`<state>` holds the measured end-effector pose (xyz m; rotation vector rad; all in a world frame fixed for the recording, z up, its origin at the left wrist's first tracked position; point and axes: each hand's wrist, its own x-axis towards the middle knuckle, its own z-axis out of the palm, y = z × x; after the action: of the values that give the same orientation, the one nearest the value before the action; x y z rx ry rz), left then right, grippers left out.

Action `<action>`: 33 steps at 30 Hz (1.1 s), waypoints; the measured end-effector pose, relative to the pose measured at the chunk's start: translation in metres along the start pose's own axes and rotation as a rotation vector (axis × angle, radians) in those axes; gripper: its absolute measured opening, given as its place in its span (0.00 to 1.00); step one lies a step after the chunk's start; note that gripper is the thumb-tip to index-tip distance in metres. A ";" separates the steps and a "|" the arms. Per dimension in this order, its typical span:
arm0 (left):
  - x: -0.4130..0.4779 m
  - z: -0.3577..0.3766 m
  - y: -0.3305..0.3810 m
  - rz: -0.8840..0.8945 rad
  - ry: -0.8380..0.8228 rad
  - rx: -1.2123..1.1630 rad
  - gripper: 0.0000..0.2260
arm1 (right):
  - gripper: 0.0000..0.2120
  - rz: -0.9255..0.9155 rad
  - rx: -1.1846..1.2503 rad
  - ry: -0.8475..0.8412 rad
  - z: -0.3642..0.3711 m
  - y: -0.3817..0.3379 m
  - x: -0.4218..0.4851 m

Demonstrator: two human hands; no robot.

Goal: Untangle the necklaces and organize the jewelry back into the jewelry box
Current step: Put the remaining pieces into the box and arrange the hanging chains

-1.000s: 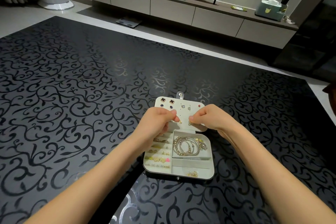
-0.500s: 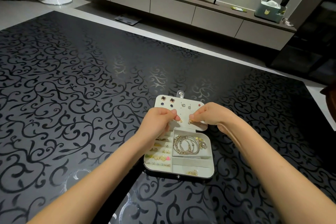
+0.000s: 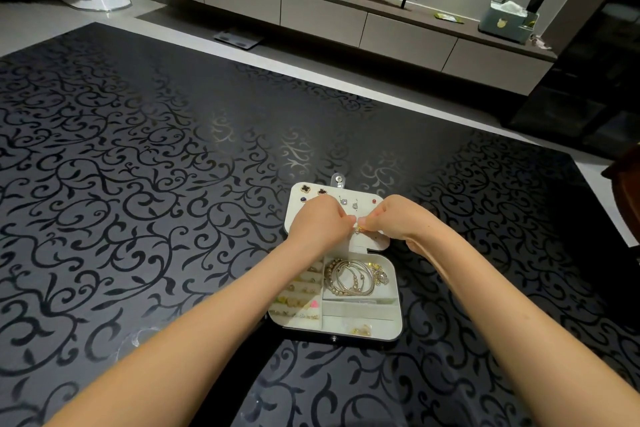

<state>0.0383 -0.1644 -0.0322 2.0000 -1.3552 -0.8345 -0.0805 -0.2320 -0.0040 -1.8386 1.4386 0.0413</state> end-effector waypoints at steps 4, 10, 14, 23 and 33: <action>0.006 0.008 0.000 -0.009 -0.009 0.033 0.16 | 0.18 -0.051 0.028 -0.008 0.004 0.004 -0.002; 0.010 0.012 0.001 -0.006 -0.025 0.071 0.19 | 0.24 -0.088 0.098 0.024 0.006 0.011 0.003; 0.009 0.012 0.001 -0.016 -0.047 0.100 0.18 | 0.23 -0.096 0.109 0.022 0.008 0.011 0.003; -0.001 0.014 0.007 0.012 -0.006 0.179 0.19 | 0.24 -0.129 0.081 0.042 0.009 0.015 -0.001; -0.005 0.015 0.012 -0.008 0.012 0.265 0.11 | 0.12 -0.197 0.063 -0.032 0.004 0.013 -0.009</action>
<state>0.0190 -0.1647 -0.0319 2.2067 -1.5176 -0.6738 -0.0930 -0.2232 -0.0093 -1.9100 1.2182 -0.0720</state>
